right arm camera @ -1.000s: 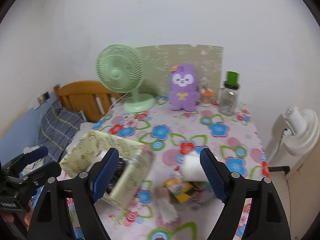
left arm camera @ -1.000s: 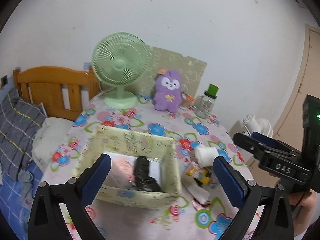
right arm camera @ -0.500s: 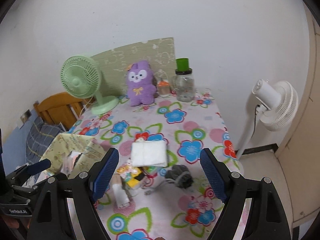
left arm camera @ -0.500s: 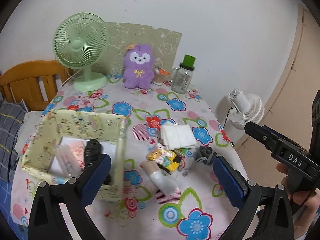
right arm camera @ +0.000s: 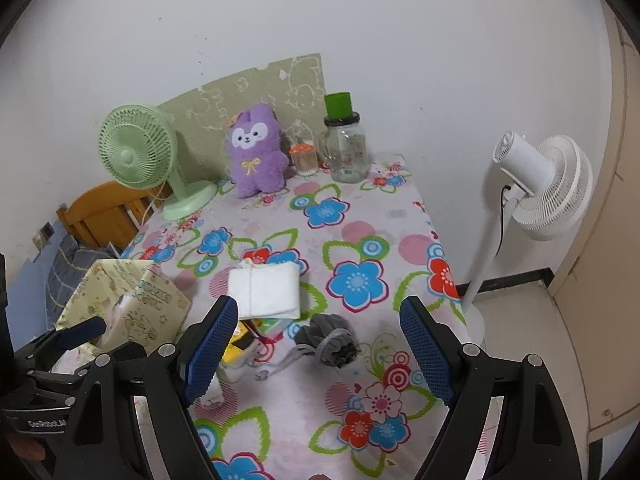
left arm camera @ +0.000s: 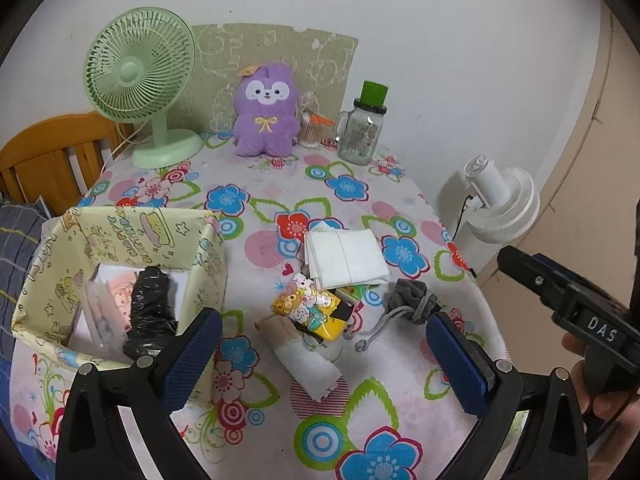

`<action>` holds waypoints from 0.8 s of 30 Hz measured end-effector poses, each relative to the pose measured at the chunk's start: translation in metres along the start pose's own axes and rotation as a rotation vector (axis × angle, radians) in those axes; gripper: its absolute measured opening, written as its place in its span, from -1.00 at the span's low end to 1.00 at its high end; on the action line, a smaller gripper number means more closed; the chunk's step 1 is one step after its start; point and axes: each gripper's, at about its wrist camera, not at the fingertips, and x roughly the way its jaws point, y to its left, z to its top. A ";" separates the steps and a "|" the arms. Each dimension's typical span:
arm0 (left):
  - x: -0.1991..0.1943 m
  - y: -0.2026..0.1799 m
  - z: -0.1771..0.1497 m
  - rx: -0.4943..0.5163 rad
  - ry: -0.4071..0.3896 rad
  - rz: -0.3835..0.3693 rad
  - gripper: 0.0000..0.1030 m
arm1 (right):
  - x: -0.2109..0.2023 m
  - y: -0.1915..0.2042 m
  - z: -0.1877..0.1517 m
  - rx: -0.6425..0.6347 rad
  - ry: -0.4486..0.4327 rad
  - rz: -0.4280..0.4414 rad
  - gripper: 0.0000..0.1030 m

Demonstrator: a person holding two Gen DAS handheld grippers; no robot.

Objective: Organize soft objects
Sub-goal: 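Move both tools back toward the remaining cloth items on the table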

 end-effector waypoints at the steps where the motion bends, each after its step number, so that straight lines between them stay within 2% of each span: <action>1: 0.005 -0.001 -0.002 -0.002 0.006 0.006 0.99 | 0.002 -0.002 -0.001 0.003 0.006 -0.001 0.65; 13: 0.050 -0.007 -0.020 -0.009 0.113 0.041 0.99 | 0.044 -0.011 -0.014 -0.022 0.104 0.002 0.65; 18: 0.062 -0.015 -0.024 0.037 0.114 0.108 0.99 | 0.063 -0.014 -0.019 -0.017 0.144 0.012 0.65; 22: 0.073 -0.019 -0.027 0.018 0.159 0.070 0.99 | 0.076 -0.018 -0.021 -0.009 0.166 0.019 0.65; 24: 0.079 -0.021 -0.029 0.017 0.169 0.076 0.99 | 0.080 -0.021 -0.021 -0.003 0.173 0.023 0.65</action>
